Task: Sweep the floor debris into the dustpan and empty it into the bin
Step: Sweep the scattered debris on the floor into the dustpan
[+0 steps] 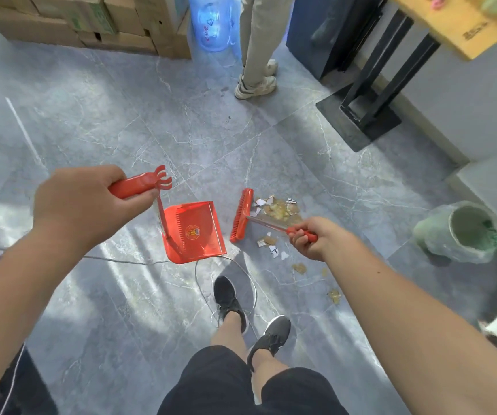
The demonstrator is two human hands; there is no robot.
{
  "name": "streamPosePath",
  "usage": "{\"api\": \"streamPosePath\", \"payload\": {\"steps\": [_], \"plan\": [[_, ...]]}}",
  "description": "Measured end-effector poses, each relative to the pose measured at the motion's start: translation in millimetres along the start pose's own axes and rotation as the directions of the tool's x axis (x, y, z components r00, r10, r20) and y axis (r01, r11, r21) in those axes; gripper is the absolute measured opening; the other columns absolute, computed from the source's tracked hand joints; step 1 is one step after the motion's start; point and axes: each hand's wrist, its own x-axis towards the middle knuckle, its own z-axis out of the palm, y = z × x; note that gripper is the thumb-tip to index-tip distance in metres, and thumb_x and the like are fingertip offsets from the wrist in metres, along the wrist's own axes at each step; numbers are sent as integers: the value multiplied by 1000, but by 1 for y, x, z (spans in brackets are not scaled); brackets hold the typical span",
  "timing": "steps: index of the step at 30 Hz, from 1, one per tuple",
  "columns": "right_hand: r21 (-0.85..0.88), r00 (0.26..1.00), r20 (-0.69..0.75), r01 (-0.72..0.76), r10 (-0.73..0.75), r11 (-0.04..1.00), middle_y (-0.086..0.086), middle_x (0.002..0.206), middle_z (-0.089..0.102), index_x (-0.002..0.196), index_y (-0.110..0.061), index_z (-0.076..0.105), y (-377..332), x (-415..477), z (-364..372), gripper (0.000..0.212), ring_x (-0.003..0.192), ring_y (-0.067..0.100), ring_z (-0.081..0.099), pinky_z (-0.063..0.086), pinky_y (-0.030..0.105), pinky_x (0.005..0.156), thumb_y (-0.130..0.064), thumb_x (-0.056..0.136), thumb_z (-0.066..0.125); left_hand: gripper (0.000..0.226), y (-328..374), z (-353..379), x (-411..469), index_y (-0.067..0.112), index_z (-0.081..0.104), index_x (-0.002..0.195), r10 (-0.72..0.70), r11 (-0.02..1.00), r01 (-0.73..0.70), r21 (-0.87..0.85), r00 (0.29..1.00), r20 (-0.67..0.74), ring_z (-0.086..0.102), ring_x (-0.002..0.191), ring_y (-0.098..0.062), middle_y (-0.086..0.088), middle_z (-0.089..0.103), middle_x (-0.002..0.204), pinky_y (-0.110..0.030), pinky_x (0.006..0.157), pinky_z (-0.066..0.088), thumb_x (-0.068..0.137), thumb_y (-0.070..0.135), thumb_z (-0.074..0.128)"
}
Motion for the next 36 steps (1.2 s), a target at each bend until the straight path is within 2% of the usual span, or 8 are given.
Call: {"api": "streamPosePath", "payload": {"steps": [3, 8, 13, 23, 26, 31, 33, 36], "plan": [[-23, 1000, -22, 12, -13, 1000, 7, 72, 39, 87, -3, 47, 4, -12, -29, 18, 26, 8, 38, 30, 14, 24, -5, 103, 38, 53, 37, 7, -10, 20, 56, 57, 53, 999, -52, -14, 998, 22, 53, 53, -27, 1, 50, 48, -32, 53, 43, 71, 71, 61], [-106, 998, -64, 0, -7, 994, 5, 60, 41, 91, -1, 51, 8, -23, -72, 13, 27, 10, 38, 31, 15, 24, -3, 100, 41, 55, 86, 18, -25, 19, 51, 54, 148, 989, -147, -11, 988, 34, 50, 50, -24, 1, 48, 46, -31, 51, 42, 76, 64, 75], [-114, 995, -93, 18, -28, 993, 4, 63, 42, 90, -3, 51, 20, -31, -120, 16, 40, 6, 35, 32, 15, 27, -6, 101, 41, 57, 121, 25, -35, 21, 50, 54, 206, 978, -206, -18, 978, 30, 50, 49, -22, 1, 49, 47, -28, 49, 39, 71, 74, 61], [-185, 995, -44, 80, -90, 979, 2, 67, 38, 105, -3, 51, 35, -60, -167, 11, 30, 5, 36, 32, 15, 26, -1, 98, 43, 53, 144, 18, -44, 25, 45, 52, 289, 957, -289, 1, 957, 33, 48, 47, -25, 1, 44, 44, -30, 50, 37, 70, 71, 64], [-174, 994, -41, 94, -102, 980, 3, 67, 39, 110, -1, 52, 35, -73, -168, 15, 32, 5, 36, 32, 15, 26, -1, 98, 42, 53, 149, 18, -44, 23, 49, 54, 299, 953, -300, 29, 954, 35, 50, 49, -26, 0, 46, 46, -33, 50, 43, 72, 70, 69], [-112, 988, -40, 144, -150, 983, 0, 61, 34, 89, -2, 52, 38, -98, -166, 18, 27, 5, 33, 30, 15, 25, -3, 101, 39, 51, 169, 16, -41, 23, 51, 56, 354, 934, -356, 37, 934, 50, 52, 51, -29, 0, 48, 48, -34, 53, 47, 74, 67, 71], [-84, 984, -59, 164, -169, 983, 1, 59, 35, 86, -4, 50, 38, -107, -172, 18, 27, 5, 33, 30, 15, 25, -2, 100, 39, 53, 180, 15, -36, 23, 50, 55, 388, 920, -390, 44, 920, 50, 52, 51, -30, 0, 47, 48, -33, 53, 45, 75, 66, 73], [-30, 976, -106, 187, -189, 982, 1, 60, 36, 85, -4, 50, 42, -123, -189, 17, 27, 5, 34, 30, 14, 26, 0, 98, 40, 52, 194, 13, -25, 23, 50, 55, 430, 901, -432, 33, 901, 55, 52, 52, -32, 0, 48, 49, -34, 54, 46, 72, 70, 63]]}}
